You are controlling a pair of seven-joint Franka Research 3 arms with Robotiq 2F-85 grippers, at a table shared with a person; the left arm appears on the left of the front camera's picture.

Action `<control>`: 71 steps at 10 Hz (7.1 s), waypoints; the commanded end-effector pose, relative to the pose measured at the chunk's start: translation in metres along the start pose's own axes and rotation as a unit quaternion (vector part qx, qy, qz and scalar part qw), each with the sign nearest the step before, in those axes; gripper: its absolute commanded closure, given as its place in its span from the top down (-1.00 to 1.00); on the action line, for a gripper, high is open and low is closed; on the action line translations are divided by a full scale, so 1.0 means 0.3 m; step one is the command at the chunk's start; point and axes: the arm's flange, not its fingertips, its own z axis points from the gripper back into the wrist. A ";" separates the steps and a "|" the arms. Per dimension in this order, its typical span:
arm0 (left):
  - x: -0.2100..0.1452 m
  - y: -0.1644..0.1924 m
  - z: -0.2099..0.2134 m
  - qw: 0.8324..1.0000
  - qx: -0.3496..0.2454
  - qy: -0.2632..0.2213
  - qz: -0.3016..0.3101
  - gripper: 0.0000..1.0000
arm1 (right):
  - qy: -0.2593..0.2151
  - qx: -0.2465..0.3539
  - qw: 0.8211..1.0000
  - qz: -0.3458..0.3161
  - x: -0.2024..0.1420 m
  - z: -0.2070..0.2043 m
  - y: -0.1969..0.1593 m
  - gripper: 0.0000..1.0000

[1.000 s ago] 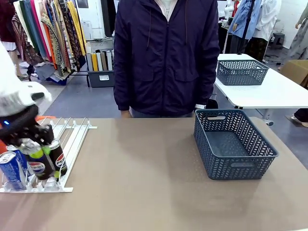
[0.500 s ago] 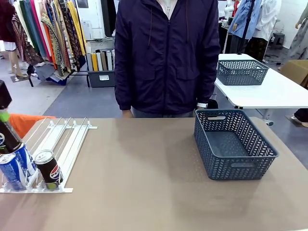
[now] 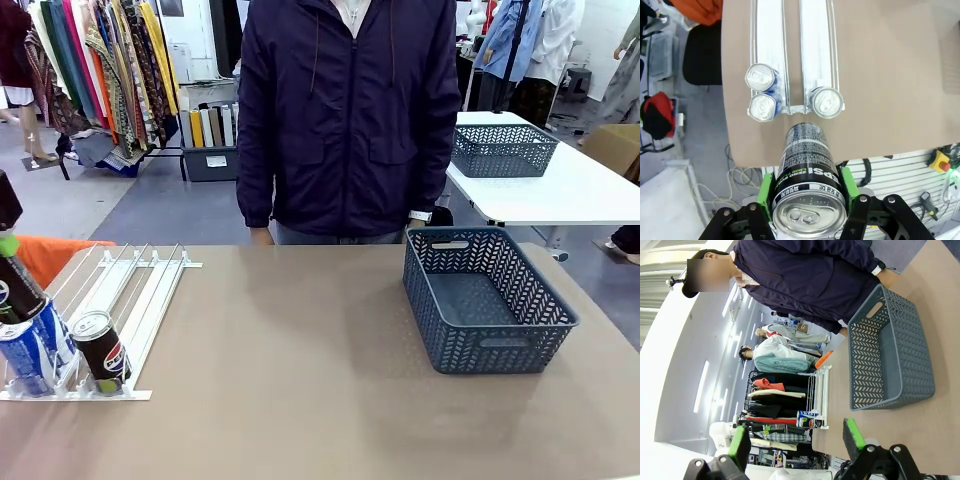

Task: Retrieve and store the cans from the dispenser.
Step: Pick up one can from the Automatic Can Dispenser and place it in the middle of the table, then pick up the last remaining can from one row of the Automatic Can Dispenser and place it in the middle of the table.

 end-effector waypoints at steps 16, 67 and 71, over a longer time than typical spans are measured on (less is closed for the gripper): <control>0.177 -1.341 -0.727 0.983 0.013 0.046 -0.175 -1.00 | -0.008 0.013 1.000 0.011 0.009 -0.004 0.009 1.00; 0.153 -0.124 -0.589 0.995 0.005 0.070 -0.077 1.00 | -0.008 0.013 1.000 0.011 0.009 -0.004 0.009 1.00; 0.171 -0.170 -0.734 0.992 0.035 0.096 -0.073 1.00 | -0.008 0.013 1.000 0.011 0.009 -0.004 0.009 1.00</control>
